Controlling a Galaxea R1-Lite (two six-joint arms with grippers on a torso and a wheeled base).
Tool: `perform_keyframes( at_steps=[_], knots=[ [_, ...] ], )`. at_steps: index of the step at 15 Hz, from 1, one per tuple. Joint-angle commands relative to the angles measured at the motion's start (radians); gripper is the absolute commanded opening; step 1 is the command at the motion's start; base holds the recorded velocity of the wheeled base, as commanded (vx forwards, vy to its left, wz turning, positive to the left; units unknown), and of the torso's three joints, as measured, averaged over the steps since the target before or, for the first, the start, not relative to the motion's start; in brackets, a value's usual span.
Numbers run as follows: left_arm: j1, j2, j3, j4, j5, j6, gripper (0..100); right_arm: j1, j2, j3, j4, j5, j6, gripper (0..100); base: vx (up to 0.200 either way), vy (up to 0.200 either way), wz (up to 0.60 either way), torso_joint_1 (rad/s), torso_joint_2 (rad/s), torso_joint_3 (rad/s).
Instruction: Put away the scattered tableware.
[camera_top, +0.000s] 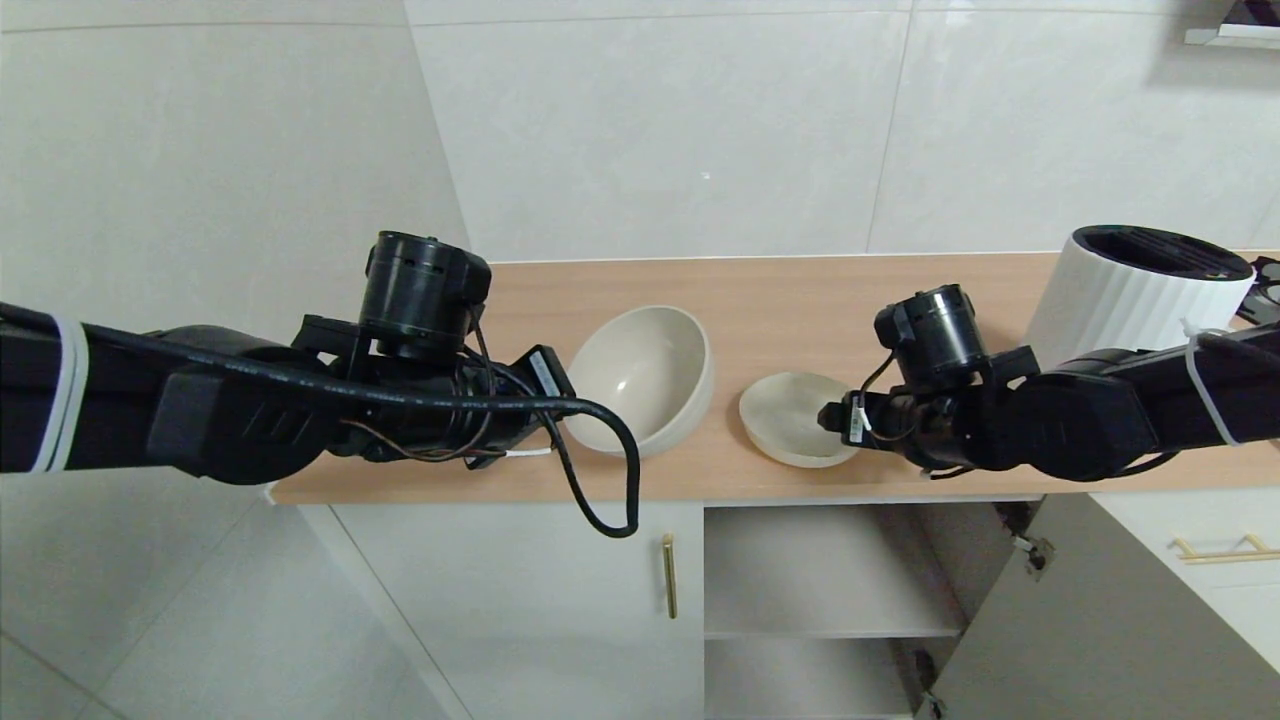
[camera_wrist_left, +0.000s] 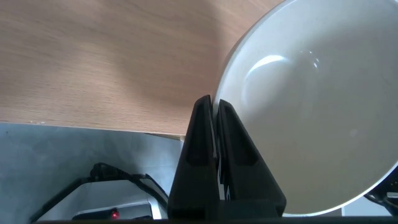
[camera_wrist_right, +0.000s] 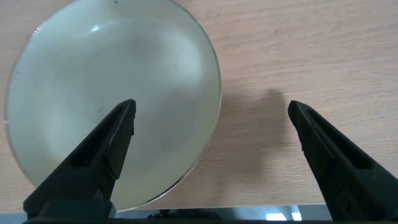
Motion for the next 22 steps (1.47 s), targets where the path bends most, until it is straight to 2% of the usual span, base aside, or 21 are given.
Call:
perform_keyframes(
  at_steps=[1,3,4,14,15,16,17,19,21,22],
  knots=[
    [0.000,0.000,0.000,0.000,0.000,-0.001,0,0.000,0.007,0.000,-0.001,0.000,0.000,100,0.000,0.000,0.00,0.000,0.00,0.000],
    [0.000,0.000,0.000,0.000,0.000,-0.001,0,0.000,0.009,0.000,-0.001,0.000,0.000,100,0.000,0.000,0.00,0.000,0.00,0.000],
    [0.000,0.000,0.000,0.000,0.000,-0.001,0,0.000,0.009,0.000,-0.001,0.000,0.000,0,0.000,0.000,0.00,0.000,0.00,0.000],
    [0.000,-0.011,0.000,0.026,0.000,0.003,0,-0.010,-0.033,0.001,0.001,0.000,0.006,0,0.000,0.000,0.00,0.000,0.00,0.000],
    [0.000,-0.023,0.003,0.043,0.000,0.015,0,-0.014,-0.042,0.004,0.004,0.001,0.006,0,0.000,0.000,0.00,0.000,0.00,0.000],
    [0.008,-0.066,0.020,0.092,0.000,0.064,0,-0.015,-0.077,0.032,0.008,0.009,0.003,0,0.000,0.000,0.00,0.000,0.00,0.000],
    [0.017,-0.108,0.042,0.111,-0.002,0.092,0,-0.015,-0.112,0.055,0.010,0.017,0.002,0,0.000,0.000,0.00,0.000,0.00,0.000],
    [0.022,-0.185,0.097,0.112,-0.015,0.127,0,-0.015,-0.177,0.085,0.027,0.046,0.000,0,0.000,0.000,0.00,0.000,0.00,0.000],
    [0.046,-0.275,0.181,0.111,-0.072,0.194,0,-0.015,-0.274,0.136,0.093,0.115,0.000,0,0.000,0.000,0.00,0.000,0.00,0.000],
    [0.051,-0.295,0.195,0.111,-0.089,0.213,0,-0.015,-0.293,0.145,0.110,0.138,-0.001,0,0.000,0.000,0.00,0.000,0.00,0.000]
  ],
)
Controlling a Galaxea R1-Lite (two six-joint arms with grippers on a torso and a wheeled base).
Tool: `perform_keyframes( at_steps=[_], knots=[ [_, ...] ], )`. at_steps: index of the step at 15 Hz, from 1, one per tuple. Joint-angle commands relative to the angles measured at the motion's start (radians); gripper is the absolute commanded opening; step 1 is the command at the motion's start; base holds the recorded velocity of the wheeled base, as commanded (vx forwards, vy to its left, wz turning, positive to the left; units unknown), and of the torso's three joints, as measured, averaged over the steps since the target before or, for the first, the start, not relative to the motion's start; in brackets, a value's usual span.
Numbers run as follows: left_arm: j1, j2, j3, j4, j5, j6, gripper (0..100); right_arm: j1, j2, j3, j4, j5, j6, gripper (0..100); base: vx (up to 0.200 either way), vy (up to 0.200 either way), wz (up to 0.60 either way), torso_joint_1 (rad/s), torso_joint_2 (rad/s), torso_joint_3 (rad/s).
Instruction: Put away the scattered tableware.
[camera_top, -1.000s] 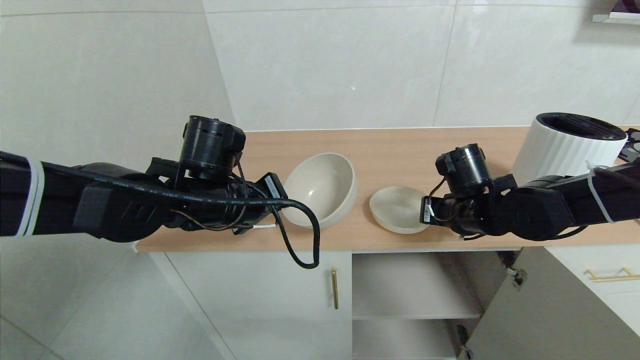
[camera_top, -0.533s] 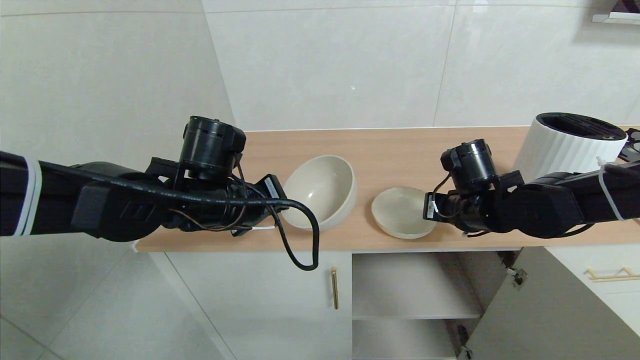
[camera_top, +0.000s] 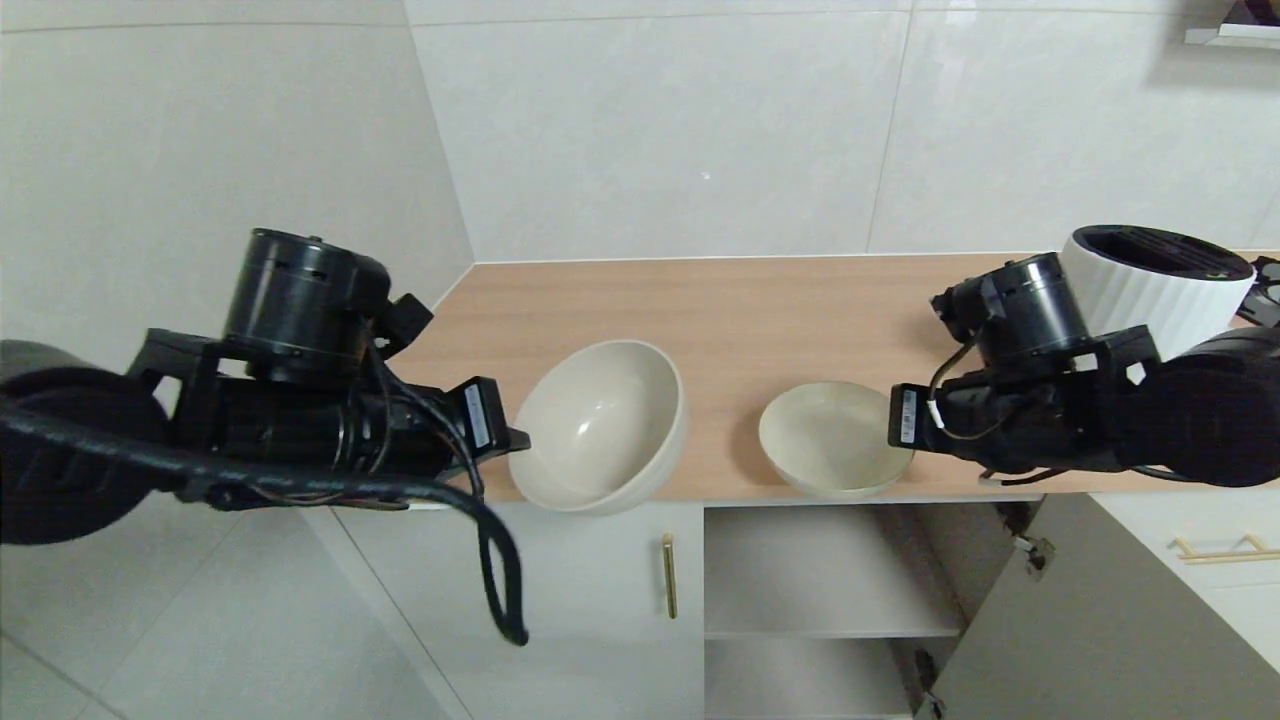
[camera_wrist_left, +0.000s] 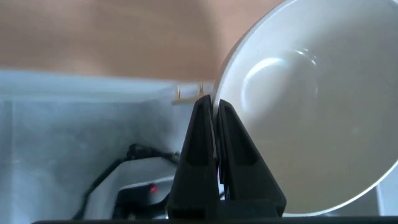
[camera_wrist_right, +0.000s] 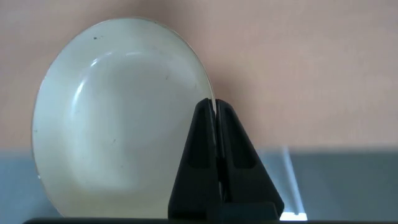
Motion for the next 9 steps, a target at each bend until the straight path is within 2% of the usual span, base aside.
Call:
perform_keyframes(
  at_steps=[1,2,6,8,9],
  knots=[
    [0.018,-0.124,0.070,0.000,-0.050,0.040,0,-0.005,-0.120,0.039,0.043,0.065,0.001,0,0.000,0.000,0.00,0.000,0.00,0.000],
    [0.020,-0.160,0.097,0.001,-0.096,0.054,0,-0.016,-0.167,0.045,0.105,0.121,0.001,0,0.000,0.000,0.00,0.000,0.00,0.000],
    [0.021,-0.150,0.122,0.001,-0.096,0.062,0,-0.030,-0.206,0.047,0.208,0.210,-0.026,0,0.000,0.000,0.00,0.000,0.00,0.000],
    [0.021,-0.144,0.122,0.001,-0.097,0.068,0,-0.030,-0.201,0.048,0.208,0.213,-0.030,0,0.000,0.000,0.00,0.000,0.00,0.000],
    [0.021,-0.134,0.122,0.001,-0.096,0.068,0,-0.030,-0.200,0.048,0.208,0.213,-0.033,0,-0.200,0.000,0.00,-0.002,0.00,0.002]
  ],
)
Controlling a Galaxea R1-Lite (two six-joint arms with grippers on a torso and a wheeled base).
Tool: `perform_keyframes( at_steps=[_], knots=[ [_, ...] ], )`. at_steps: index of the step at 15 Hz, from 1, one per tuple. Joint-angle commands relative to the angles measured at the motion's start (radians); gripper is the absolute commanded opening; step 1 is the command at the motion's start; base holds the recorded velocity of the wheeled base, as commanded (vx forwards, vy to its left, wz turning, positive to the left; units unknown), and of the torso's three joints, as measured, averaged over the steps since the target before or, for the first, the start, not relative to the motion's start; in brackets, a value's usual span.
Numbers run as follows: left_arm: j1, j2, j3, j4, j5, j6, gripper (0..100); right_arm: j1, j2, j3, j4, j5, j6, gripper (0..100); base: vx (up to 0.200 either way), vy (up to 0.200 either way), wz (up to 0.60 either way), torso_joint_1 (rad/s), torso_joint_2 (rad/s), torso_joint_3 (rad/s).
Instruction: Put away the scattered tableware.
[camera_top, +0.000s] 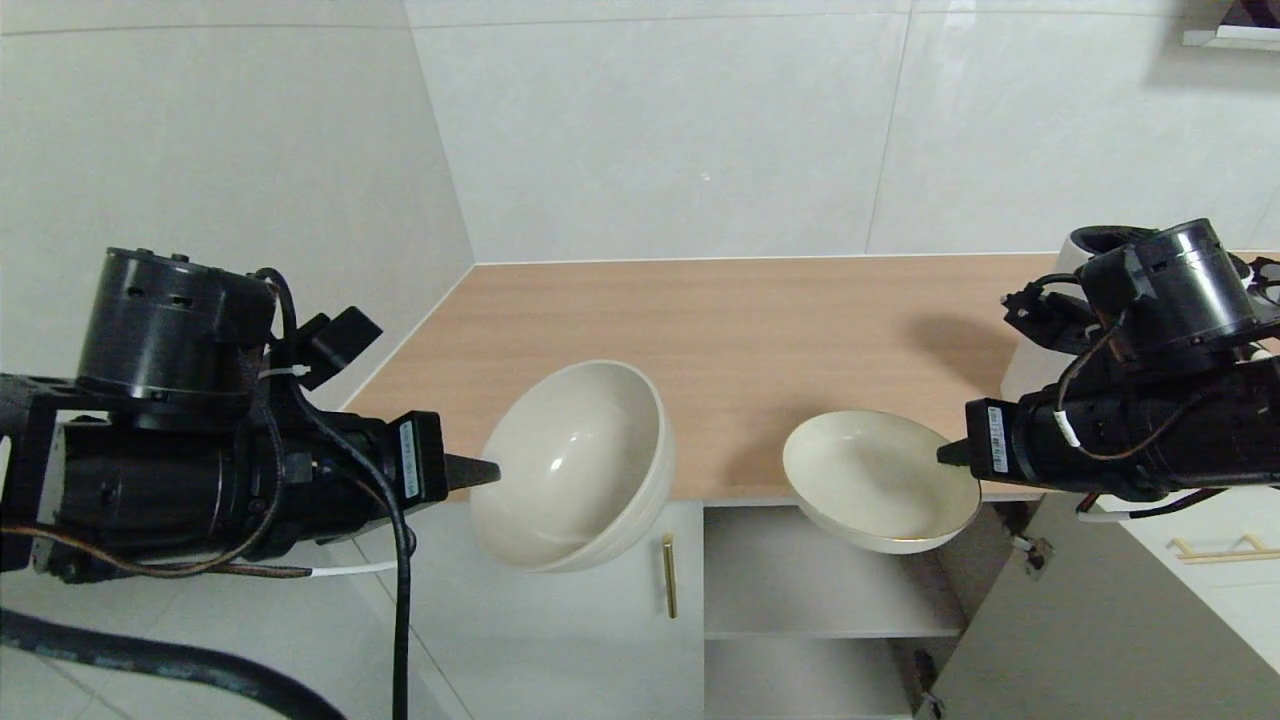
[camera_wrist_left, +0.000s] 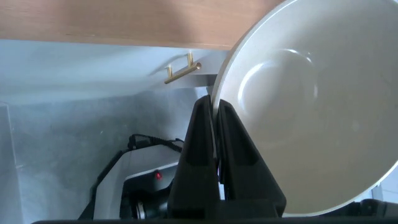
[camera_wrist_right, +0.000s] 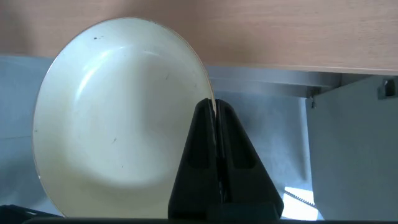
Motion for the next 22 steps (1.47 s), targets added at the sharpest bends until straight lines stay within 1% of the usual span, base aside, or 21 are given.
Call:
perform_keyframes(
  at_steps=[1,2,18,22],
  knots=[
    [0.000,0.011,0.001,0.000,0.001,-0.001,0,0.000,-0.005,0.000,-0.001,-0.001,-0.002,0,-0.200,0.000,0.00,0.002,0.00,0.002],
    [0.000,0.014,0.001,-0.001,0.002,0.000,0,0.000,0.001,0.002,-0.002,-0.006,-0.002,0,-0.200,0.000,0.00,0.017,0.00,0.002],
    [0.000,0.034,0.001,-0.004,0.004,0.000,0,0.000,0.064,0.002,-0.007,-0.013,0.000,0,0.000,0.000,0.00,0.000,0.00,0.000],
    [0.000,0.043,0.001,-0.004,0.004,0.000,0,0.000,0.064,0.002,-0.007,-0.013,0.000,0,0.000,0.000,0.00,-0.145,0.34,0.187]
  ],
)
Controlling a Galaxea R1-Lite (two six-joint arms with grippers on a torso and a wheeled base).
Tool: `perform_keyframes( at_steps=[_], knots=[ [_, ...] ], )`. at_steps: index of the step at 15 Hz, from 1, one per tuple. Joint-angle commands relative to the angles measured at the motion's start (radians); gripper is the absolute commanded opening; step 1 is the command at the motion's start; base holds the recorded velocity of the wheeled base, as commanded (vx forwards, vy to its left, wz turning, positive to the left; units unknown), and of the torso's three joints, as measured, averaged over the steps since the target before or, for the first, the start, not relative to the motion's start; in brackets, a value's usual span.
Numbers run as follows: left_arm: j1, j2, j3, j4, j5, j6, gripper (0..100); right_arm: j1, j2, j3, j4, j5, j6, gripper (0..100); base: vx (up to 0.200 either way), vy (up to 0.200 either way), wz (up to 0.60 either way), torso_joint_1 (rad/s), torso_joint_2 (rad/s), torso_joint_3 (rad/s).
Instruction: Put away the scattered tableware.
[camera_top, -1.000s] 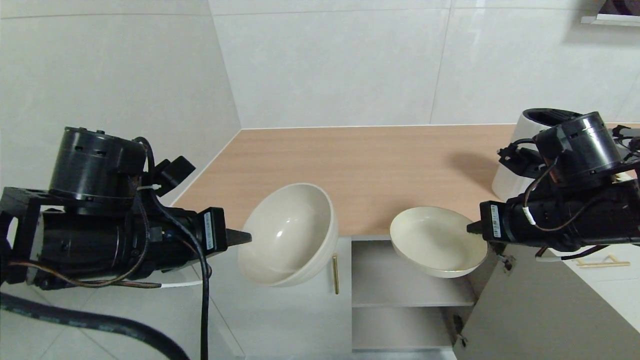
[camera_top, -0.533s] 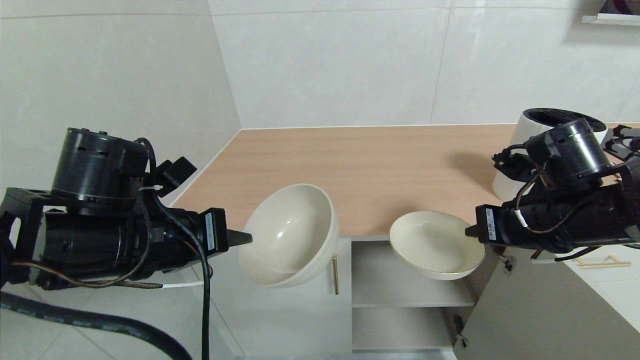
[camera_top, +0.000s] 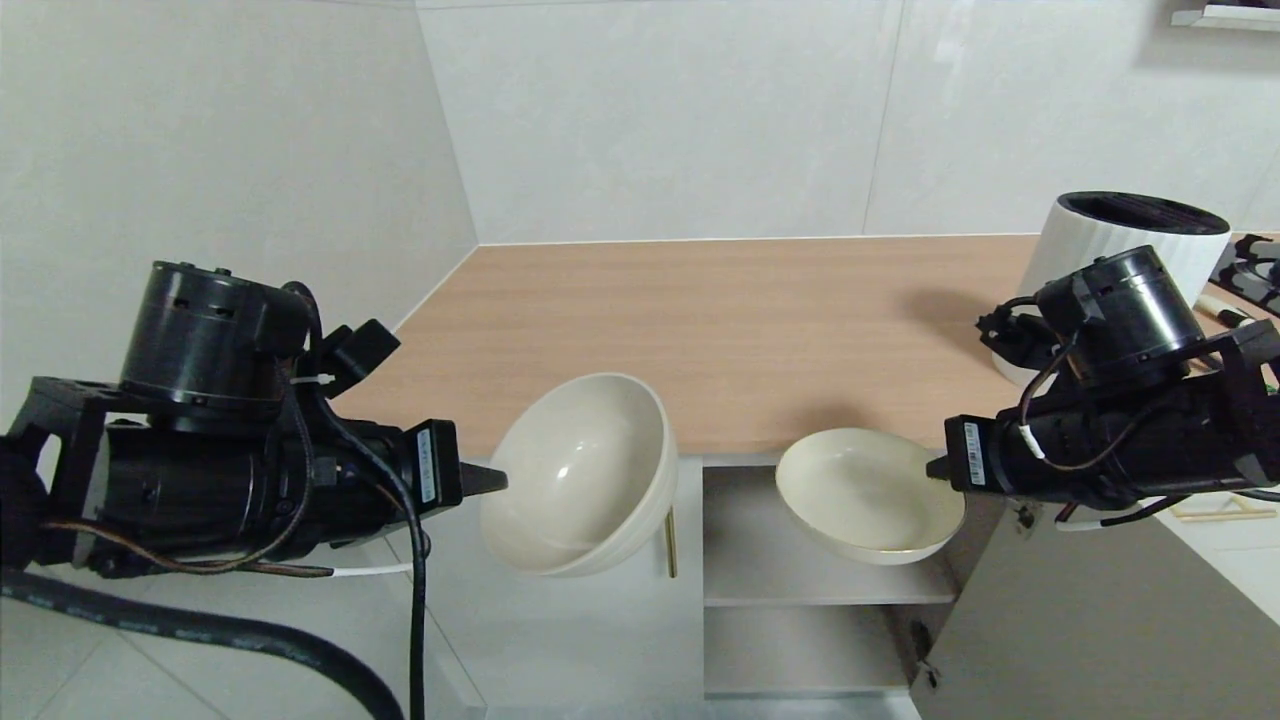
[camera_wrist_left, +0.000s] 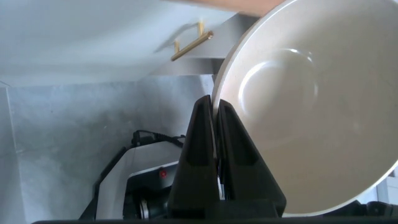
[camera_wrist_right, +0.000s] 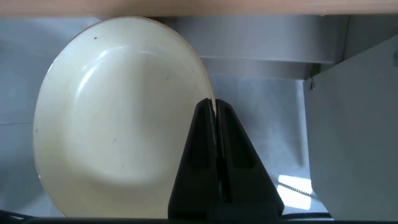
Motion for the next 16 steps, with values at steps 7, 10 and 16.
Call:
perform_keyframes(
  at_steps=[7,10,16],
  knots=[
    [0.000,0.011,0.000,0.000,0.000,0.000,0,0.001,0.013,0.000,0.000,0.000,0.000,0,0.000,0.000,0.00,-0.052,0.13,0.071],
    [0.000,0.014,-0.001,0.000,0.000,0.000,0,0.001,0.022,0.000,0.000,0.000,-0.001,0,0.000,0.000,0.00,-0.011,0.02,0.017],
    [0.000,0.014,-0.001,0.000,0.000,0.000,0,0.001,0.027,0.000,0.000,0.000,-0.001,0,0.000,0.000,0.00,-0.160,0.40,0.234]
  ],
)
